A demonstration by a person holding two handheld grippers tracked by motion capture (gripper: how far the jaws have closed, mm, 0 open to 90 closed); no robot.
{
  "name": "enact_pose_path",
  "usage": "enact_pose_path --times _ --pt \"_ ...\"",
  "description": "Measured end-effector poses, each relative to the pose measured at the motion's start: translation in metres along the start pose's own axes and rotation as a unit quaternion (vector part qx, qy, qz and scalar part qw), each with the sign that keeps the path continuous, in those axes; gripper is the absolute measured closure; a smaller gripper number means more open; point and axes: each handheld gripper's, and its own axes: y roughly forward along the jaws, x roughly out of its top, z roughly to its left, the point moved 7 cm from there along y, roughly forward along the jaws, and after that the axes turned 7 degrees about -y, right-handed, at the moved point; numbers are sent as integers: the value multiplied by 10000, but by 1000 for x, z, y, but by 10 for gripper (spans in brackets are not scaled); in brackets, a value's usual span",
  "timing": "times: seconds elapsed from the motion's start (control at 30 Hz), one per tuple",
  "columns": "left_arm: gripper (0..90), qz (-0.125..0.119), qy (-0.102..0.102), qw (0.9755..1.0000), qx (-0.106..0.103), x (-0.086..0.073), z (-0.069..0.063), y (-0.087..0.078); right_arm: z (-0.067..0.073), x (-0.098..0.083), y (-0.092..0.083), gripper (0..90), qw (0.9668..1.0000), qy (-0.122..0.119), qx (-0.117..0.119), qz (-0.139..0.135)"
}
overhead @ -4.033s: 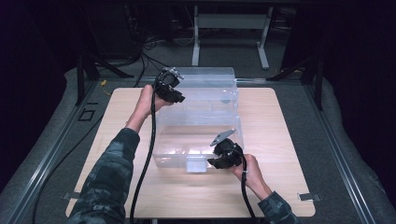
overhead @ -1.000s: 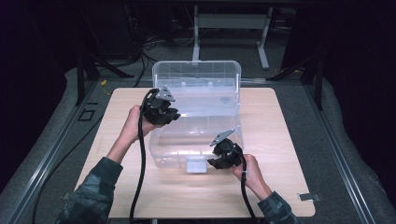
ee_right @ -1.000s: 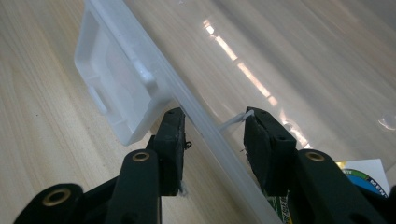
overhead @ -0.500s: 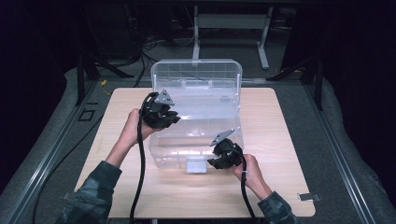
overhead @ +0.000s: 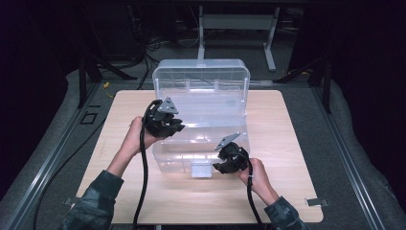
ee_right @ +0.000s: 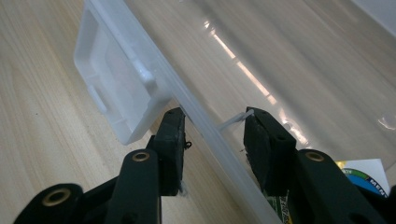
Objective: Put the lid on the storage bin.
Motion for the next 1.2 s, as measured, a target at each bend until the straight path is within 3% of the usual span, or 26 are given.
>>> enact_pose_path --times 0.43,0.7,1.2 --pt "760 -80 172 9997 124 -8 -8 -1 0 0 0 590 10000 -17 8 9" --pt "758 -204 57 9997 102 -11 -11 -1 0 0 0 588 10000 -29 -8 15" --pt "757 -226 114 9996 133 -16 -15 -1 1 0 0 582 10000 -7 -2 6"
